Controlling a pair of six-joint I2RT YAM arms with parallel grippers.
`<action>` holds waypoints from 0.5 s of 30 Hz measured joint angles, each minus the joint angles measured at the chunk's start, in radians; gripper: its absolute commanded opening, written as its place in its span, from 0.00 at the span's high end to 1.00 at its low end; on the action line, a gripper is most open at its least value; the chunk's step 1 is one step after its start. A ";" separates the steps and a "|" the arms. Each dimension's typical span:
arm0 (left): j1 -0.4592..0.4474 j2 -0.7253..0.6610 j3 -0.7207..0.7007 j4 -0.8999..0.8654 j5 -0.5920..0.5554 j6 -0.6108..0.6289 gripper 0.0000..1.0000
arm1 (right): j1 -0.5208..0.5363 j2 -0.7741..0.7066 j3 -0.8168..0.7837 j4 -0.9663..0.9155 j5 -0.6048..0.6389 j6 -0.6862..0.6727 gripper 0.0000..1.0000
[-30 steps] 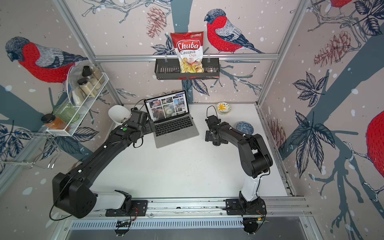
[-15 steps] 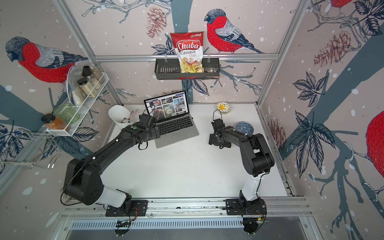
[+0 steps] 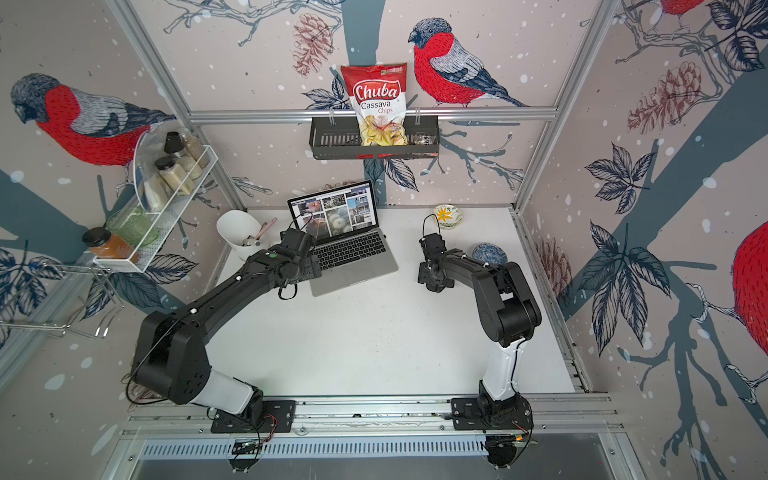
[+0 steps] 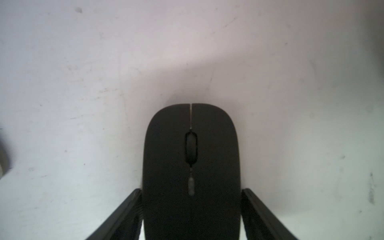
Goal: Remove the wireless mouse receiver from the laptop
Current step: Pick up the mouse from the center of the board.
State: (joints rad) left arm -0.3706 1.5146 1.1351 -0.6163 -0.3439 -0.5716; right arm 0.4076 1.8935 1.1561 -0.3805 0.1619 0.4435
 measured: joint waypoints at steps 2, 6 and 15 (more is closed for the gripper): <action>-0.001 -0.003 -0.003 0.001 0.005 0.000 0.02 | 0.005 -0.008 -0.012 0.006 0.001 0.000 0.27; -0.003 -0.014 -0.012 0.005 0.010 0.000 0.02 | 0.021 -0.020 -0.030 0.010 0.001 0.000 0.27; -0.004 -0.011 -0.025 0.011 0.032 0.000 0.02 | 0.034 0.002 -0.017 0.034 0.010 0.011 0.59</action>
State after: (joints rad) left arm -0.3748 1.5040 1.1103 -0.6048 -0.3122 -0.5720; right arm 0.4412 1.8950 1.1393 -0.3466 0.1722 0.4549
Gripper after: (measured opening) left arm 0.979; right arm 0.517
